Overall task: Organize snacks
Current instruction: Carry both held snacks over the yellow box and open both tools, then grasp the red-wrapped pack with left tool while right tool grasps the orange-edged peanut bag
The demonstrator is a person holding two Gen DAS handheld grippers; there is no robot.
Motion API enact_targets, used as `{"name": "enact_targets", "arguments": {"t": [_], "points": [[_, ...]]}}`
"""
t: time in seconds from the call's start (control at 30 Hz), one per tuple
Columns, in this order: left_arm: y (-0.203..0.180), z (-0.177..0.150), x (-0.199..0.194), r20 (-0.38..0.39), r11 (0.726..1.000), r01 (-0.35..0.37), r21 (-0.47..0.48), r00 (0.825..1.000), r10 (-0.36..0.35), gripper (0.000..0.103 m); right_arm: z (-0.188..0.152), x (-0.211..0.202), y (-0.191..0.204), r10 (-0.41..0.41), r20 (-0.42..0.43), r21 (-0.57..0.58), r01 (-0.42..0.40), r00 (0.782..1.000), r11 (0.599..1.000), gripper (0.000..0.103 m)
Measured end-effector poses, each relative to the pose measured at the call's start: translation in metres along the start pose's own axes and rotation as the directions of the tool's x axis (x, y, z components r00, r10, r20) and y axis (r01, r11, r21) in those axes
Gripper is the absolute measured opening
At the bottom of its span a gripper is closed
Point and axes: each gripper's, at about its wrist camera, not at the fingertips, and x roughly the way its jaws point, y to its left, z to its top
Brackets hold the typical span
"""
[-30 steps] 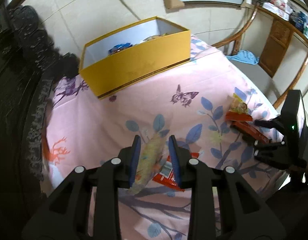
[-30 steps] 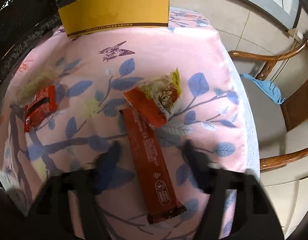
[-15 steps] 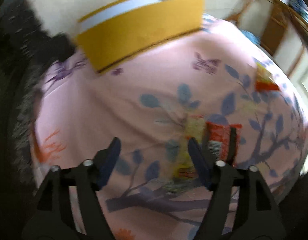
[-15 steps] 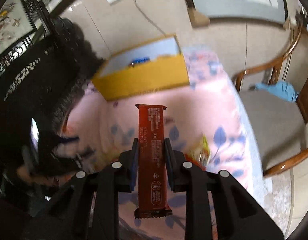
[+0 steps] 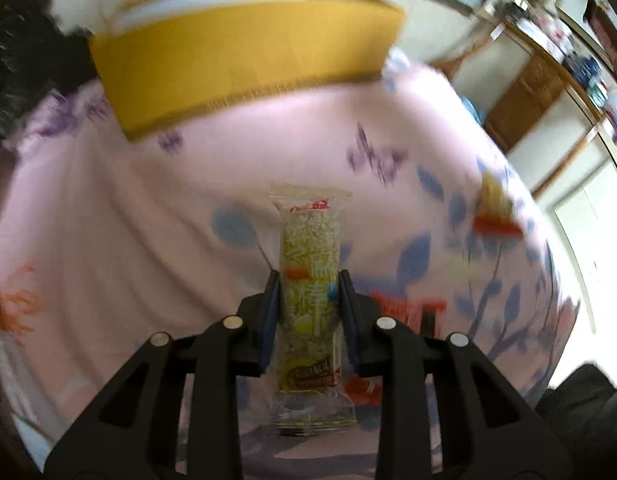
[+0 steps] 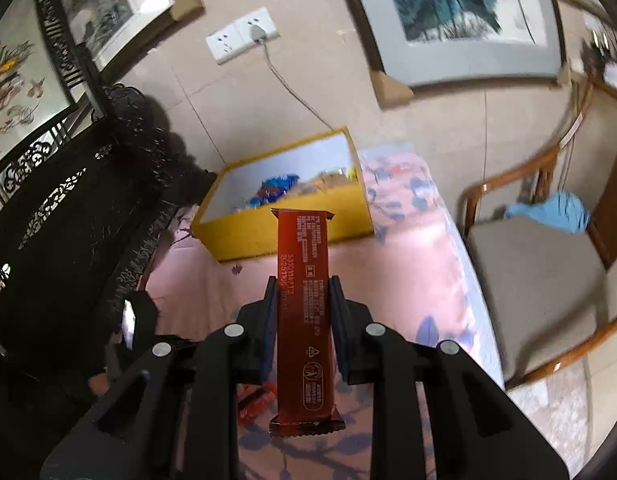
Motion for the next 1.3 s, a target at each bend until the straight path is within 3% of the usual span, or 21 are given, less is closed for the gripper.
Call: {"name": "enact_targets", "arguments": {"t": [0.13, 0.3, 0.5, 0.63, 0.7, 0.73, 0.77, 0.8, 0.83, 0.87, 0.93, 0.97, 1.0, 1.07, 1.13, 1.23, 1.3], "points": [[0.002, 0.049, -0.037, 0.082, 0.999, -0.039, -0.010, 0.996, 0.040, 0.028, 0.037, 0.011, 0.002, 0.017, 0.079, -0.029, -0.015, 0.997, 0.999, 0.024], [0.025, 0.135, -0.069, 0.196, 0.982, -0.183, -0.049, 0.962, 0.189, 0.028, 0.105, 0.045, 0.009, 0.098, 0.205, -0.130, -0.072, 0.974, 0.989, 0.024], [0.049, 0.217, -0.060, 0.248, 0.958, -0.286, 0.002, 0.929, 0.277, 0.028, 0.169, 0.136, 0.011, 0.125, 0.142, -0.200, -0.096, 0.982, 0.975, 0.024], [0.063, 0.240, -0.040, 0.237, 0.957, -0.290, 0.010, 0.931, 0.279, 0.028, 0.182, 0.181, 0.012, 0.139, 0.082, -0.213, -0.119, 0.987, 0.970, 0.024], [0.070, 0.243, -0.029, 0.220, 0.953, -0.303, 0.008, 0.930, 0.294, 0.029, 0.188, 0.203, 0.014, 0.116, 0.041, -0.232, -0.104, 0.992, 0.967, 0.024], [0.074, 0.245, -0.025, 0.219, 0.950, -0.314, 0.005, 0.927, 0.305, 0.040, 0.190, 0.212, 0.015, 0.113, 0.026, -0.236, -0.104, 0.993, 0.966, 0.025], [0.077, 0.247, -0.023, 0.222, 0.940, -0.340, -0.009, 0.916, 0.333, 0.085, 0.192, 0.220, 0.016, 0.095, 0.017, -0.242, -0.088, 0.995, 0.966, 0.033], [0.079, 0.248, -0.024, 0.226, 0.926, -0.377, -0.030, 0.900, 0.373, 0.101, 0.193, 0.226, 0.018, 0.056, 0.014, -0.256, -0.051, 0.998, 0.965, 0.069], [0.080, 0.247, -0.027, 0.248, 0.902, -0.427, -0.061, 0.869, 0.428, 0.101, 0.192, 0.230, 0.019, 0.007, 0.013, -0.267, -0.004, 1.000, 0.964, 0.086], [0.079, 0.245, -0.030, 0.261, 0.888, -0.453, -0.070, 0.851, 0.455, 0.101, 0.191, 0.232, 0.021, -0.039, 0.014, -0.274, 0.042, 0.999, 0.961, 0.102], [0.078, 0.242, -0.031, 0.240, 0.891, -0.451, -0.049, 0.861, 0.449, 0.101, 0.186, 0.230, 0.020, -0.019, 0.004, -0.282, 0.020, 1.000, 0.959, 0.102], [0.077, 0.239, -0.032, 0.234, 0.886, -0.460, -0.051, 0.857, 0.459, 0.101, 0.183, 0.228, 0.020, -0.016, -0.016, -0.291, 0.011, 1.000, 0.957, 0.102], [0.074, 0.233, -0.035, 0.229, 0.876, -0.479, -0.060, 0.847, 0.479, 0.101, 0.175, 0.223, 0.019, -0.050, -0.045, -0.313, 0.034, 0.998, 0.949, 0.102], [0.066, 0.216, -0.041, 0.215, 0.870, -0.488, -0.069, 0.845, 0.490, 0.101, 0.159, 0.213, 0.017, -0.119, -0.064, -0.354, 0.089, 0.991, 0.931, 0.102], [0.056, 0.195, -0.041, 0.200, 0.874, -0.483, -0.058, 0.852, 0.484, 0.101, 0.124, 0.197, 0.008, -0.239, -0.093, -0.425, 0.179, 0.967, 0.888, 0.102], [0.039, 0.151, -0.035, 0.158, 0.874, -0.484, -0.035, 0.861, 0.483, 0.101, 0.060, 0.179, -0.017, -0.414, -0.156, -0.477, 0.298, 0.897, 0.827, 0.102], [0.028, 0.117, -0.022, 0.109, 0.888, -0.460, -0.015, 0.882, 0.459, 0.101, 0.013, 0.170, -0.042, -0.468, -0.258, -0.438, 0.329, 0.845, 0.836, 0.102]]}}
